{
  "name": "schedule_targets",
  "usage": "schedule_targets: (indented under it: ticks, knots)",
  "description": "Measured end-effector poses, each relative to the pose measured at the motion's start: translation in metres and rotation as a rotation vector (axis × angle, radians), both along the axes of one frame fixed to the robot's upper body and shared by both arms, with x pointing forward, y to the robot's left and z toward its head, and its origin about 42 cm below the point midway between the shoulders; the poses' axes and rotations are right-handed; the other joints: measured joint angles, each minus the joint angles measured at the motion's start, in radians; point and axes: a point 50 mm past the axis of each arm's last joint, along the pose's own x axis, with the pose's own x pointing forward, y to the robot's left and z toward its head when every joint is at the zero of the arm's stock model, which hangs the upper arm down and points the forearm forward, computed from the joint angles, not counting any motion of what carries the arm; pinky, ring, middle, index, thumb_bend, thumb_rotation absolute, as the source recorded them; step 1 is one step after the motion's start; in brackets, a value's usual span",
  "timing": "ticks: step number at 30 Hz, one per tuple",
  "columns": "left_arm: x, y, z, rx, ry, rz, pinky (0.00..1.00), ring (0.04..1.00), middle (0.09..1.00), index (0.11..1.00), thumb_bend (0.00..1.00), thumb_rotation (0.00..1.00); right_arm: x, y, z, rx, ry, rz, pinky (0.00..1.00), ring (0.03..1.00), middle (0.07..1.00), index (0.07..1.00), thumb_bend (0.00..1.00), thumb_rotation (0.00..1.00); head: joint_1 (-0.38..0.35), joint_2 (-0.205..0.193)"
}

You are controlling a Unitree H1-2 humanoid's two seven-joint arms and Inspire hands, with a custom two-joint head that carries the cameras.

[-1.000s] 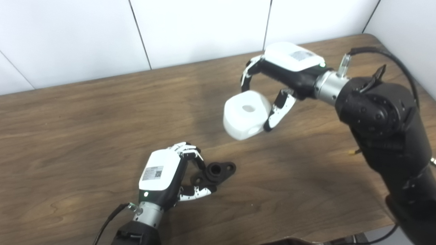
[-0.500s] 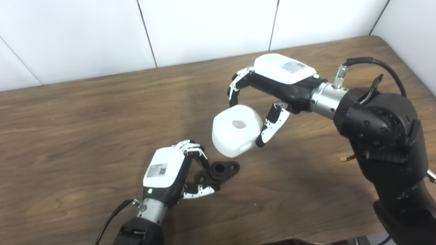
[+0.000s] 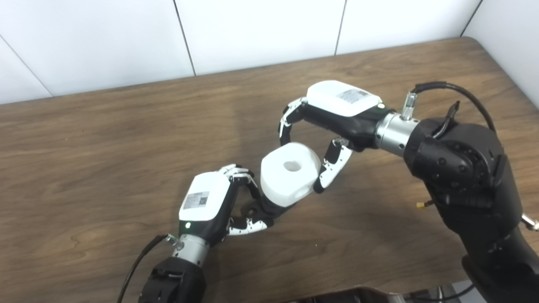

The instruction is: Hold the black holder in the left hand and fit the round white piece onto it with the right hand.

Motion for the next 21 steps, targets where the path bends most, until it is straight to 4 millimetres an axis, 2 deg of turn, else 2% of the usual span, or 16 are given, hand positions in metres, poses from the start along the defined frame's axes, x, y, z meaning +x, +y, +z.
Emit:
schedule_targets:
  ticks: [4,9,15,21]
  knots:
    - [0.002,-0.003,0.001,-0.004,0.015,0.001,0.8,0.85,0.769,0.486,0.52,0.05,0.0,0.001,0.0,0.01,-0.001,0.005,0.82,0.859,0.737,0.481,0.53,0.14,0.005,0.002]
    - [0.006,-0.006,0.001,-0.014,0.026,0.009,0.8,0.852,0.774,0.485,0.52,0.04,-0.001,0.005,-0.001,0.033,0.01,0.023,0.84,0.859,0.737,0.481,0.53,0.14,0.005,0.006]
    - [0.011,-0.007,0.001,-0.034,0.035,0.004,0.79,0.845,0.765,0.484,0.52,0.04,-0.001,0.006,-0.001,0.037,0.011,0.022,0.79,0.862,0.74,0.481,0.53,0.14,0.003,0.017]
    - [0.013,-0.007,0.001,-0.038,0.033,0.003,0.78,0.845,0.764,0.484,0.52,0.04,-0.001,0.007,-0.001,0.045,0.011,0.025,0.78,0.867,0.74,0.481,0.53,0.14,0.005,0.02]
